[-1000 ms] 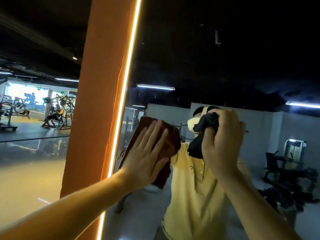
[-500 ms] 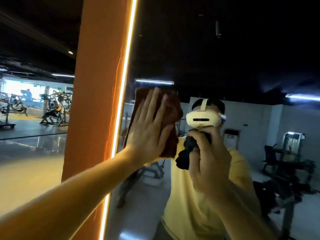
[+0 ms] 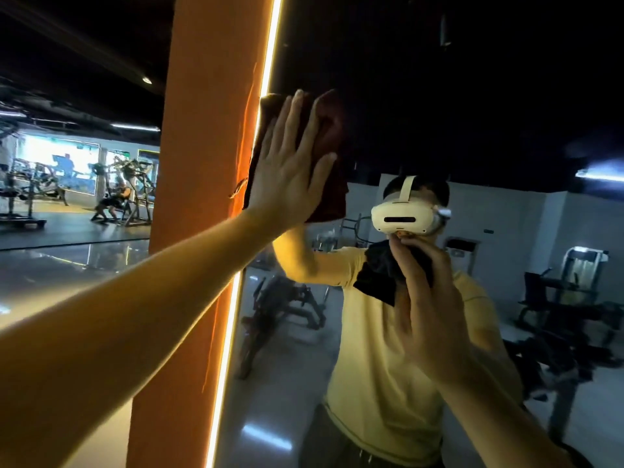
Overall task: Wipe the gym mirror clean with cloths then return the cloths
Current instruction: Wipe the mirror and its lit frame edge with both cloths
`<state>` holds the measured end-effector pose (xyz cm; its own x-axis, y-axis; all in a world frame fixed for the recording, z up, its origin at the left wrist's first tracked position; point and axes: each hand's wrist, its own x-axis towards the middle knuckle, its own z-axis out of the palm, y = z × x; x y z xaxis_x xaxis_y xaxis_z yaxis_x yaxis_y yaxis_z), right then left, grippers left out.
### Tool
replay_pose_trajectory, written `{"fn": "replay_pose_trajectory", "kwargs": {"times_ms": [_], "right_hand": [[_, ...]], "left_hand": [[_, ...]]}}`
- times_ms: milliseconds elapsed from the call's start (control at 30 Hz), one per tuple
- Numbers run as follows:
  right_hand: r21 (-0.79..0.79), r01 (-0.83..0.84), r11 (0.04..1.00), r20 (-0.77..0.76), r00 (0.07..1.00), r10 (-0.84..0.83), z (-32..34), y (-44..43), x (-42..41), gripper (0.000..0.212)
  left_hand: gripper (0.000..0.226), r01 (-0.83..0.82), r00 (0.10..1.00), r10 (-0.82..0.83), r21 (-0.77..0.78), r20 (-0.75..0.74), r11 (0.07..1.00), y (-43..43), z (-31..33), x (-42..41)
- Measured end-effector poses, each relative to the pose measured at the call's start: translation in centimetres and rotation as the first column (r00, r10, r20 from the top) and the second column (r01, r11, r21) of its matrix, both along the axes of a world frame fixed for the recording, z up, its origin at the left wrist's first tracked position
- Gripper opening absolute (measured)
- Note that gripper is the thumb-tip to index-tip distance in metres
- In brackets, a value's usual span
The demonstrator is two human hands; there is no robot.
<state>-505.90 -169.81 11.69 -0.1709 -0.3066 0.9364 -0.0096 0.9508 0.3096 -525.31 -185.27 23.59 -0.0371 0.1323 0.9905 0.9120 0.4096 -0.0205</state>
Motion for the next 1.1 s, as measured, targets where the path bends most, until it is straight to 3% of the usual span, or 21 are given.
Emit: {"fn": "replay_pose_trajectory", "kwargs": {"times_ms": [67,133,333,433,533,667,767,867,967,1033,1100], "right_hand": [[-0.026,-0.032,0.999,-0.044,0.999,0.030,-0.4,0.2,-0.1,0.039],[-0.021,-0.047,0.999,-0.055,0.997,0.046,-0.8,0.1,-0.7,0.041],[0.007,-0.028,1.000,0.036,0.999,0.028,-1.4,-0.4,-1.8,0.037],[0.028,0.005,1.000,0.080,0.997,-0.007,-1.7,-0.3,-1.9,0.052],[0.111,0.104,0.988,0.112,0.987,-0.116,-2.4,0.1,-2.1,0.062],[0.185,0.201,0.962,0.010,0.978,-0.207,-2.6,0.0,-2.1,0.044],[0.177,0.197,0.964,-0.053,0.980,-0.191,-2.5,-0.2,-2.4,0.035],[0.148,0.183,0.972,-0.080,0.982,-0.172,-2.2,-0.2,-2.8,0.036],[0.132,0.182,0.974,-0.054,0.983,-0.176,-1.8,-0.2,-2.9,0.034],[0.128,0.185,0.974,-0.019,0.983,-0.184,-1.5,-0.3,-2.7,0.033],[0.121,0.164,0.979,0.020,0.986,-0.168,-1.3,-0.5,-2.4,0.035]], "left_hand": [[0.069,0.013,1.000,-0.014,0.077,0.009,0.997,1.3,-2.4,0.2],[0.069,0.029,0.998,-0.026,0.050,-0.053,0.998,1.5,-7.6,-0.2],[0.070,-0.012,1.000,0.009,-0.265,-0.010,0.964,-2.1,-23.0,-1.6],[0.069,0.010,0.999,-0.024,-0.284,-0.048,0.959,-2.5,-19.4,-2.1],[0.070,0.015,1.000,-0.018,-0.171,-0.016,0.985,-1.8,-9.1,-1.6],[0.073,0.013,1.000,-0.013,-0.039,-0.014,0.999,-0.2,0.7,0.0],[0.068,0.024,0.998,-0.023,0.006,-0.058,1.000,1.3,-2.8,0.0],[0.066,0.045,0.994,-0.056,-0.116,-0.092,0.992,0.2,-12.3,-1.0],[0.065,-0.034,0.997,0.012,-0.280,-0.081,0.959,-2.7,-19.6,-1.8],[0.064,-0.039,0.995,0.008,-0.319,-0.099,0.947,-3.6,-19.2,-1.7],[0.064,-0.001,0.992,-0.034,-0.284,-0.120,0.959,-2.6,-14.4,-0.7]]}}
